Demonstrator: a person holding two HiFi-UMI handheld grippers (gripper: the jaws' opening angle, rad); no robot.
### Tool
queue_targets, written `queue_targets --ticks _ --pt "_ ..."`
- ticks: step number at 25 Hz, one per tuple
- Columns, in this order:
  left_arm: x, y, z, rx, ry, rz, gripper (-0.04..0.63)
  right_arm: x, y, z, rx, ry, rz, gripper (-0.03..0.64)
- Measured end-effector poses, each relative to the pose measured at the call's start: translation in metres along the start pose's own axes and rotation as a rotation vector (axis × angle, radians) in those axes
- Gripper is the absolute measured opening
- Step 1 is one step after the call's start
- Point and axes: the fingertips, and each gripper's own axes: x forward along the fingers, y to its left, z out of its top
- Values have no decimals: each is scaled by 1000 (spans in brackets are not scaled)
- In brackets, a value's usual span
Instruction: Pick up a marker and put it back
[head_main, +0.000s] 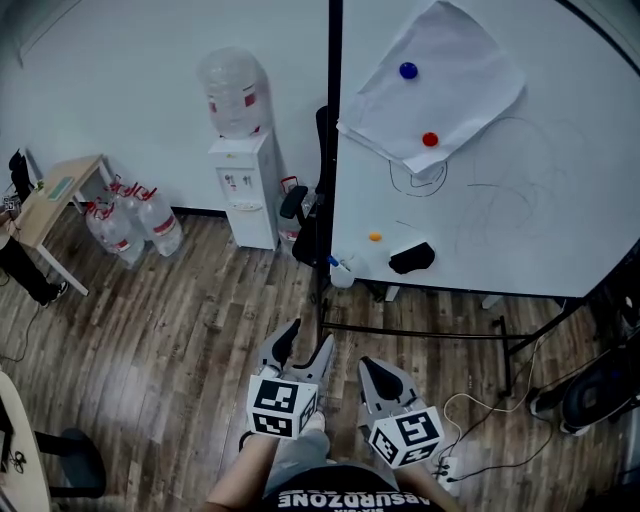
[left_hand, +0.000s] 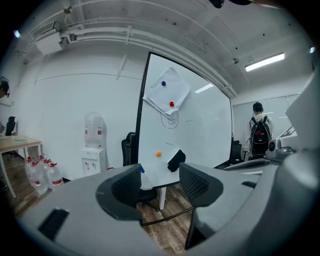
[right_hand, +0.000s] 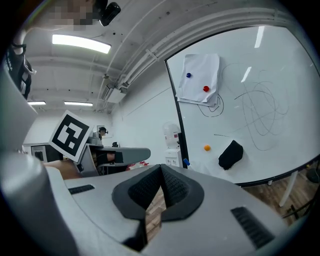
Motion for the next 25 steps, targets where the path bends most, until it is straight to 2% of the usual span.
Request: queue_targets --ticks 11,25 --pt "43 22 3 -1 13 -40 224 29 -21 11 -9 2 -58 -3" --pt "100 54 -6 75 59 -67 224 90 -36 20 -33 -1 -74 -3"
